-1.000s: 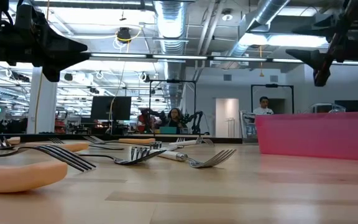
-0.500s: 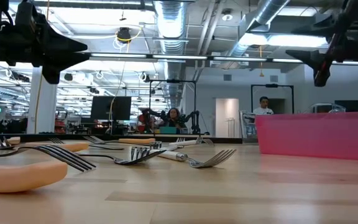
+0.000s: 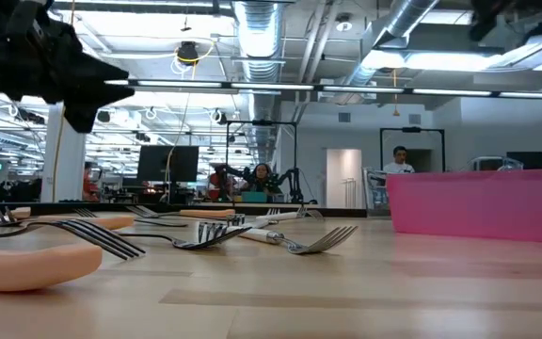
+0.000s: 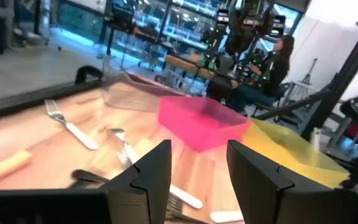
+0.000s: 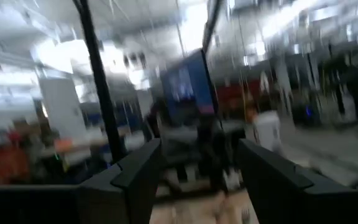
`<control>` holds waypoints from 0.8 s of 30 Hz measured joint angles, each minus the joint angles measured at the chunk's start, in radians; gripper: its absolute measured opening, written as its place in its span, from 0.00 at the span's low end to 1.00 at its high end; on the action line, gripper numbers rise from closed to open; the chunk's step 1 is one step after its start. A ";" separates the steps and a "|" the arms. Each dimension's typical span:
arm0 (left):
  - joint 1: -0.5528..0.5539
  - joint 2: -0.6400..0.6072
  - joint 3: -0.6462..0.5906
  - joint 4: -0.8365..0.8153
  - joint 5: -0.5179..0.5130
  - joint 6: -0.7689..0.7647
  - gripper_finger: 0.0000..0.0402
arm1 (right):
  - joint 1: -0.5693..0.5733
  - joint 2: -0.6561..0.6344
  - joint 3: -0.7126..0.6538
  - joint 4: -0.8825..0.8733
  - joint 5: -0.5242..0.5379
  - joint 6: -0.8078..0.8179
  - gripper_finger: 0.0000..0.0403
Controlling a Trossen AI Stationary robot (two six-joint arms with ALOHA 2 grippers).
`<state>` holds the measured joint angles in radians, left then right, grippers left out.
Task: Sort silverware by color (type)
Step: Put the white fork into the transparent bin
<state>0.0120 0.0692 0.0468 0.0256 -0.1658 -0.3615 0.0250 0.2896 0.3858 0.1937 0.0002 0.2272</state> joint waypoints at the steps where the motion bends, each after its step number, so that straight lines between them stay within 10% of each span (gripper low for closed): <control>1: 0.000 0.004 0.015 0.000 0.023 -0.009 0.35 | 0.007 0.066 0.028 -0.023 0.002 0.001 0.59; 11: 0.000 0.016 0.209 -0.238 0.257 -0.060 0.35 | 0.044 0.754 0.394 -0.295 0.141 0.000 0.59; 19: 0.000 0.016 0.243 -0.261 0.189 -0.048 0.35 | -0.037 1.138 0.867 -0.889 0.243 -0.091 0.59; 24: 0.000 0.016 0.244 -0.261 0.103 0.009 0.35 | -0.101 1.283 1.011 -0.964 0.175 -0.379 0.59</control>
<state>0.0120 0.0853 0.2905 -0.2356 -0.0624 -0.3529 -0.0761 1.5725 1.3964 -0.7699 0.1747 -0.1518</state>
